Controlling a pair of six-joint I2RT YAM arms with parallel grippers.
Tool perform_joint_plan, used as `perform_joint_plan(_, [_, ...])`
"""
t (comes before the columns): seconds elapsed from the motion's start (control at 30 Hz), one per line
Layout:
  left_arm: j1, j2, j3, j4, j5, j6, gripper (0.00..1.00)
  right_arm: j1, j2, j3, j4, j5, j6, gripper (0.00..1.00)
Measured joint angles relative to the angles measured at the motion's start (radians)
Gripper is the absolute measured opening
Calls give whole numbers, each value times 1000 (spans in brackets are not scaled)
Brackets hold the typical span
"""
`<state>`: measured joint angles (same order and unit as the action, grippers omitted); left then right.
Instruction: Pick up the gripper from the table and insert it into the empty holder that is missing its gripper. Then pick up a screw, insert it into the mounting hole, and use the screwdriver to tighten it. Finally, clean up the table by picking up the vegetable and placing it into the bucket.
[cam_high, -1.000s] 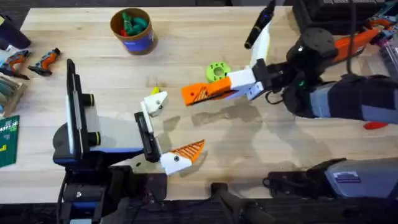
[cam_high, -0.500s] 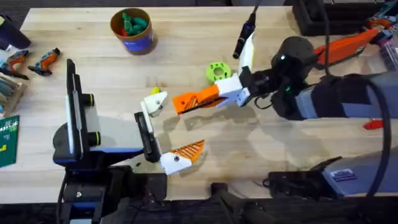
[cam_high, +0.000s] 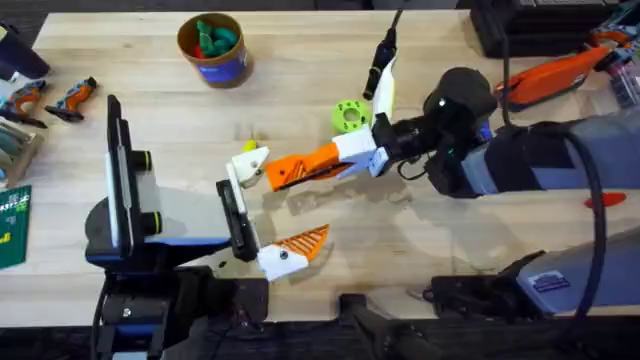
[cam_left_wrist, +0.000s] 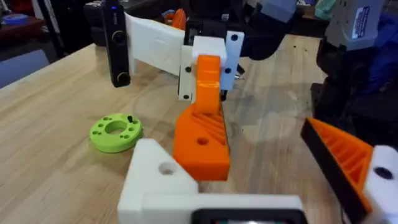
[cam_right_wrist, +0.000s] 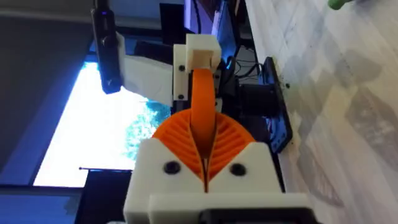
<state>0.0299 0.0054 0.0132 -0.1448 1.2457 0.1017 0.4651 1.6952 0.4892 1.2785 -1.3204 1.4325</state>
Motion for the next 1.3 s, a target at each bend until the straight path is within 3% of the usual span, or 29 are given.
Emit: perform_joint_plan(1.3, [0,0,0,0,0,0,986,62,22,-1,38,94,34,11])
